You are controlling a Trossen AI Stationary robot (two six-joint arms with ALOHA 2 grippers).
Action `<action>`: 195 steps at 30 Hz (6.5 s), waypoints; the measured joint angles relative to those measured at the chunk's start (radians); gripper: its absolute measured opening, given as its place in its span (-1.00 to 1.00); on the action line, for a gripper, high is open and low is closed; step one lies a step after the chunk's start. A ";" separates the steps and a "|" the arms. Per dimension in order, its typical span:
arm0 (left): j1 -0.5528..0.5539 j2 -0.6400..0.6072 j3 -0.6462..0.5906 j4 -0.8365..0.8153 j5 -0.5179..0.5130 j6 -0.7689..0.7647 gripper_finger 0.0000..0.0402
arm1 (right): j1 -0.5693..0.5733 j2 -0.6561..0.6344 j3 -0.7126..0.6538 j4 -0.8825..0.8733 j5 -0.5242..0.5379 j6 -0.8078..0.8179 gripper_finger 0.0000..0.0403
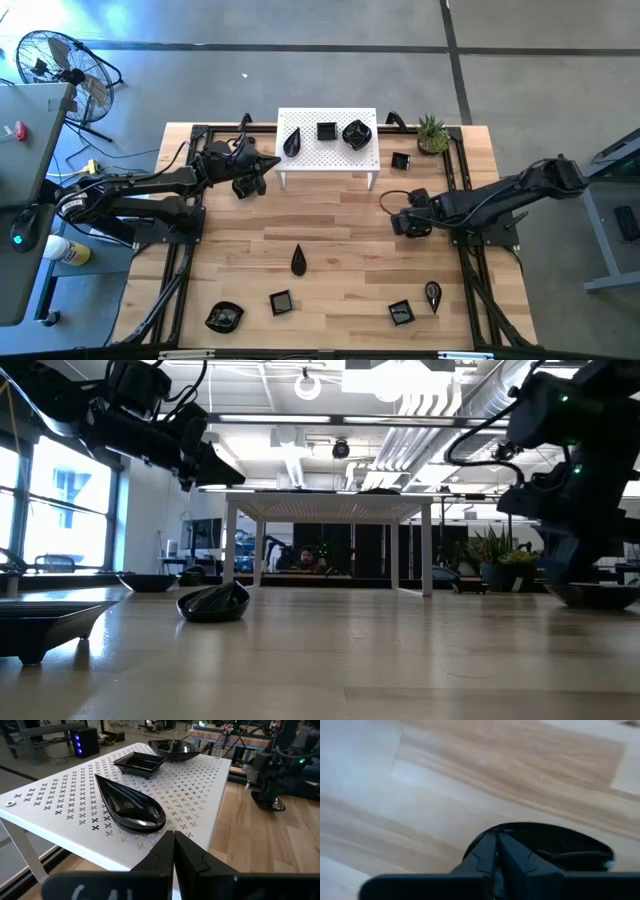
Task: Pick & Place Mini shaped plates
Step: Stack the leaf shaped bowl on top of the leaf shaped bowls on the shelf, then stack the drop shaped bowl on top of the drop shaped bowls on the shelf
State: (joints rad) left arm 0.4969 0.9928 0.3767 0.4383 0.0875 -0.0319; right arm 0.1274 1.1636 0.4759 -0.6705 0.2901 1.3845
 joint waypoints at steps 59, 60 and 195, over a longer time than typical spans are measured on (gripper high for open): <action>0.000 0.000 0.000 -0.008 0.000 0.000 -0.99 | -0.011 -0.079 -0.047 -0.008 -0.029 0.118 -0.98; 0.000 0.000 0.000 -0.008 -0.001 0.000 -0.99 | -0.011 -0.080 -0.047 -0.006 -0.030 0.118 -0.97; -0.893 0.464 0.399 -0.723 -0.477 -1.045 -0.34 | -0.229 0.102 -0.113 1.634 -0.404 -1.437 -0.98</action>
State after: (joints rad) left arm -0.3965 1.4567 0.7758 -0.2852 -0.3896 -1.0765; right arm -0.1017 1.2659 0.3634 0.9638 -0.1138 -0.0523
